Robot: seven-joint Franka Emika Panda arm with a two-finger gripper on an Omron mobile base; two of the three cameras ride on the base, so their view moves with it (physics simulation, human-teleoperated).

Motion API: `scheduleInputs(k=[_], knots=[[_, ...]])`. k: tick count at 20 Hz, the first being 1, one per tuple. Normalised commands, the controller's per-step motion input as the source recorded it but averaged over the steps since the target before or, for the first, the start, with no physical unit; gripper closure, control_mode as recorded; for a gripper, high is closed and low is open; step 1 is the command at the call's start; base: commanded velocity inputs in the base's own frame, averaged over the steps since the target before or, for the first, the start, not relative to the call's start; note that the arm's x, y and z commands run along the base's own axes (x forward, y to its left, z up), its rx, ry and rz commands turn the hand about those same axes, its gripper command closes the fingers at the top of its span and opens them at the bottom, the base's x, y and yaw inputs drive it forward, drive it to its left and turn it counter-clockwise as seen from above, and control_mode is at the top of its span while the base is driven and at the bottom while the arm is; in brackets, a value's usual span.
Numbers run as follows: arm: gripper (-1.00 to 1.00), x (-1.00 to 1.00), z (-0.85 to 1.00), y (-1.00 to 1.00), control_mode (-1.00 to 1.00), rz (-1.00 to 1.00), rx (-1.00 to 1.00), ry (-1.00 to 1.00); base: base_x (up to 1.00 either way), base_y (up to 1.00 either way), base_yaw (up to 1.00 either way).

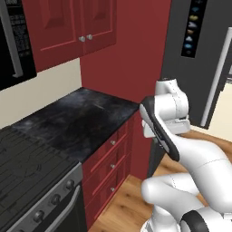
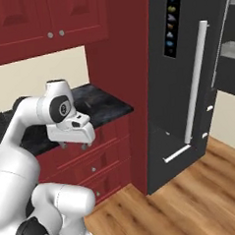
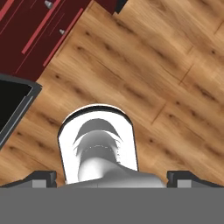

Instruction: Retrieve the butter from the fridge and place it on a plate on the dining table. Then retrieve the butter knife by the fridge and place it near the plate.

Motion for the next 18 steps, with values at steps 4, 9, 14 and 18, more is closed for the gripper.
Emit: scheduleInputs(k=[4,9,14,18], knots=[[-1.0,0.0,0.0,0.0,1.0,0.0,0.0,0.0,0.14,0.0,0.01],[-1.0,0.0,0.0,0.0,1.0,0.0,0.0,0.0,0.32,-0.21,0.12],[-1.0,0.0,0.0,0.0,1.0,0.0,0.0,0.0,0.15,-0.1,0.09],[-1.0,0.0,0.0,0.0,1.0,0.0,0.0,0.0,0.38,0.35,0.3]])
